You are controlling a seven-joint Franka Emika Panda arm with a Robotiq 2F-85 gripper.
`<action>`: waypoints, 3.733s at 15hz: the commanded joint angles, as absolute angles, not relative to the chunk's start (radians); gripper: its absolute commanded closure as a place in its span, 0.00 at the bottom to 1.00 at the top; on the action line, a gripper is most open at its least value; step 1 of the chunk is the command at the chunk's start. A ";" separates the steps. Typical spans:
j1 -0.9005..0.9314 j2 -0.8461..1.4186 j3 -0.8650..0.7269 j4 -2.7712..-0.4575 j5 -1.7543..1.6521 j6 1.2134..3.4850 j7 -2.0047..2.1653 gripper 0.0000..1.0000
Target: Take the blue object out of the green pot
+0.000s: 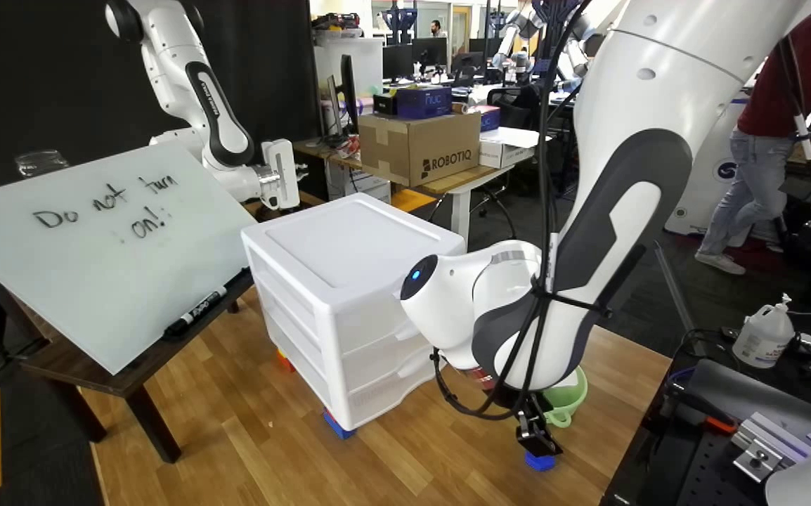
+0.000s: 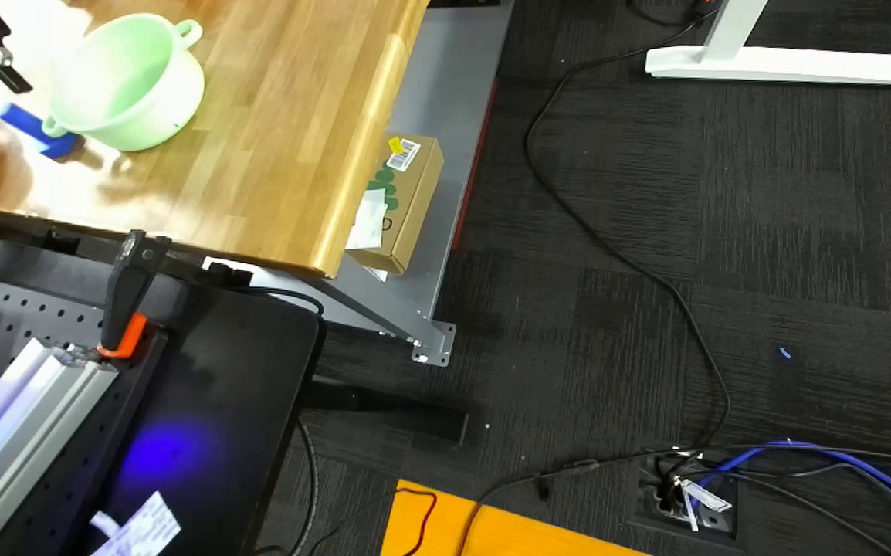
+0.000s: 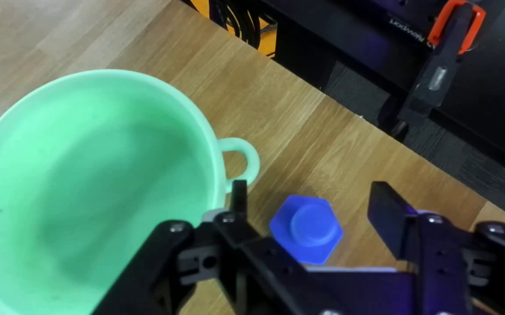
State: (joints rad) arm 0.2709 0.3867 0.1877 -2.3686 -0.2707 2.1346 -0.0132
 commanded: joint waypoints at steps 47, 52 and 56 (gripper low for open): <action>0.052 -0.138 -0.036 -2.771 0.072 2.545 -0.255 0.00; 0.053 -0.138 -0.035 -2.771 0.072 2.545 -0.255 0.00; 0.053 -0.138 -0.035 -2.771 0.072 2.545 -0.255 0.00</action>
State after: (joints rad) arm 0.0611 -0.1379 -0.0443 -2.7716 0.0705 2.5472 -0.2542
